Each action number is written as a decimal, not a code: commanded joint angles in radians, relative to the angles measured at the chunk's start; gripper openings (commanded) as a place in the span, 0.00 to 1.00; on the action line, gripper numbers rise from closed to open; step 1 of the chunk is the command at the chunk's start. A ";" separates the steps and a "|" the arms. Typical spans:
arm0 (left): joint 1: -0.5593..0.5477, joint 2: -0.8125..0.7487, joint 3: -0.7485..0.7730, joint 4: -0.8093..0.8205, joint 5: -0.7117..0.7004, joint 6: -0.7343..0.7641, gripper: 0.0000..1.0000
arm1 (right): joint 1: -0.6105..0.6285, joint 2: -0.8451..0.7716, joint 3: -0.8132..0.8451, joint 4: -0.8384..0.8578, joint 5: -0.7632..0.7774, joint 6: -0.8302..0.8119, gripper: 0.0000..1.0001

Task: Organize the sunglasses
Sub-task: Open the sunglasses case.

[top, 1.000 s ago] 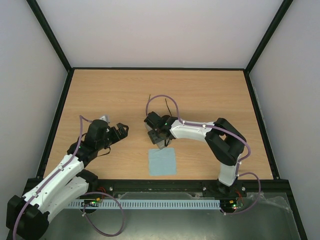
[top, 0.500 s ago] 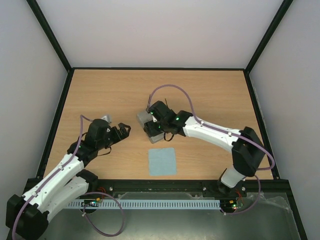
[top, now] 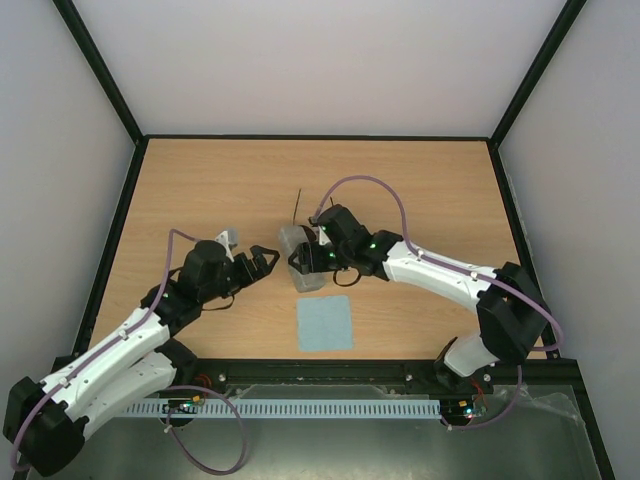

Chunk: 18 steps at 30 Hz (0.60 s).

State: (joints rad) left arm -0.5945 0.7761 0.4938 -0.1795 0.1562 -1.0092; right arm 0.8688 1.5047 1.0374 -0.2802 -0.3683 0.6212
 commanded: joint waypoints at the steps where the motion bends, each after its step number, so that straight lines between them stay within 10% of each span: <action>1: -0.008 0.010 -0.010 0.088 -0.011 -0.051 1.00 | -0.004 -0.055 -0.014 0.125 -0.074 0.083 0.55; 18: -0.022 0.029 -0.033 0.178 -0.049 -0.091 0.90 | -0.014 -0.137 -0.189 0.442 -0.318 0.270 0.55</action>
State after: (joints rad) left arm -0.6125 0.8146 0.4591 -0.0433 0.1150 -1.0847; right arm 0.8619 1.4292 0.8730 0.0090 -0.5846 0.8272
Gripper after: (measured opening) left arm 0.925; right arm 0.697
